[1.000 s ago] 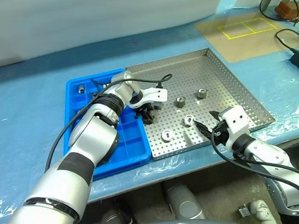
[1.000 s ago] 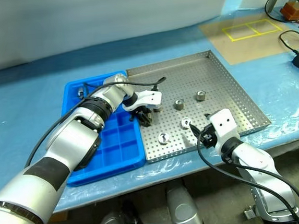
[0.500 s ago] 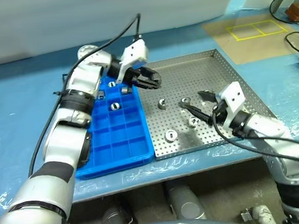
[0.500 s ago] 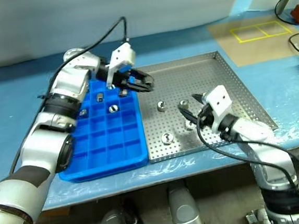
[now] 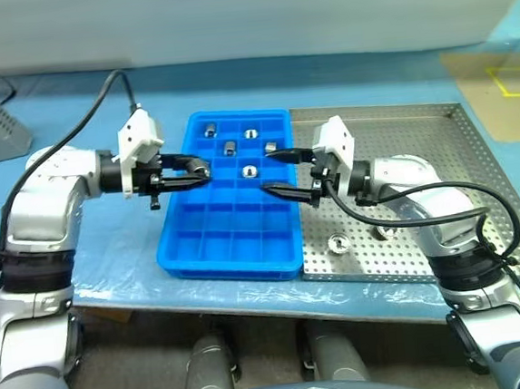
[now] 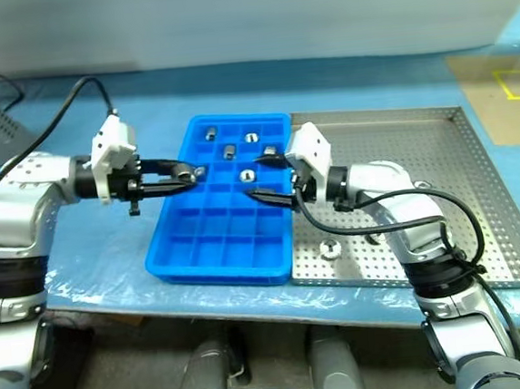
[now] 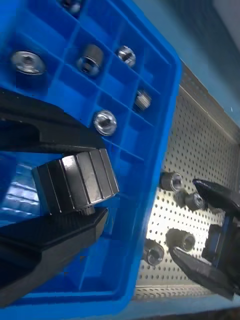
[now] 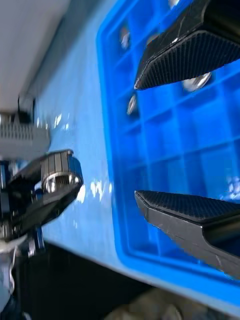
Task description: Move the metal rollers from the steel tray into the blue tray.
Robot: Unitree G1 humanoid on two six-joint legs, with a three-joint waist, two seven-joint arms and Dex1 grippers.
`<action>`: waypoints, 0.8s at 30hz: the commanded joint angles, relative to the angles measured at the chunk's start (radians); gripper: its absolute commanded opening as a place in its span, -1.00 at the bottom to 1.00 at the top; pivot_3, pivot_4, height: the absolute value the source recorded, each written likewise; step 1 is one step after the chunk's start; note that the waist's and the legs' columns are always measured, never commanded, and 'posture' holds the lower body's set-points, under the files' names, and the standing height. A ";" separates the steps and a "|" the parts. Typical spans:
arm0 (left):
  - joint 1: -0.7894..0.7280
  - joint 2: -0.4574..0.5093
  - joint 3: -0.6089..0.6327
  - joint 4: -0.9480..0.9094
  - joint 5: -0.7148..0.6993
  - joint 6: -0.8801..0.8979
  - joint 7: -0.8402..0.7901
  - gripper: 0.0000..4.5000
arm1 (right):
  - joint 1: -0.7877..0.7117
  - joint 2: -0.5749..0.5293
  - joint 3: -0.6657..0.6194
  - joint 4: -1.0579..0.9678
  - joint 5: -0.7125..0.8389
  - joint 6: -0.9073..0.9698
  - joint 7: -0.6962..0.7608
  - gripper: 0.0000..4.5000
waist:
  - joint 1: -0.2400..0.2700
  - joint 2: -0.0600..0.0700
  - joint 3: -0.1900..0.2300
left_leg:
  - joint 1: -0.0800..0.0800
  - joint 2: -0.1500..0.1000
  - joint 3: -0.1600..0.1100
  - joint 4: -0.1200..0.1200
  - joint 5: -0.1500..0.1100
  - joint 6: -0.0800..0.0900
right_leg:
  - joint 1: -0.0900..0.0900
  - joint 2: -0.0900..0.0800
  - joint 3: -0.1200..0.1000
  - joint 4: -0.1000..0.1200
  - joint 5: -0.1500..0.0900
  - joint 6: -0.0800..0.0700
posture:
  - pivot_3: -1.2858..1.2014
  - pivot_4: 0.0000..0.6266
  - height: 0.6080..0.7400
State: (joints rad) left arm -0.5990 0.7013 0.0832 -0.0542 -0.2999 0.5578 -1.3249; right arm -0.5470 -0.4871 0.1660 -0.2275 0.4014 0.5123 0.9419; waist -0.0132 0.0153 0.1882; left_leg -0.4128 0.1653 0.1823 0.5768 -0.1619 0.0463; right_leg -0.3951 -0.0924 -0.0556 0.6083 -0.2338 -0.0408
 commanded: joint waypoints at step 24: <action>0.133 -0.077 -0.133 0.169 0.052 -0.177 0.224 -0.43 | 0.017 0.020 0.050 0.010 -0.025 -0.017 0.028 0.47 | 0.049 -0.002 -0.001 | 0.005 0.004 0.001 -0.010 0.008 -0.015 | -0.006 0.006 0.002 0.007 -0.001 -0.003 | -0.09 -0.52 1.00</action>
State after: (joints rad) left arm -0.4504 0.6045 -0.0532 0.1137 -0.2495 0.3997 -1.0971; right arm -0.5307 -0.4682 0.2376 -0.1720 0.3737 0.5052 0.9811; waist 0.0361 0.0136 0.1872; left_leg -0.4078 0.1701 0.1830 0.5663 -0.1537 0.0304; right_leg -0.4007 -0.0858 -0.0534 0.6153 -0.2352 -0.0434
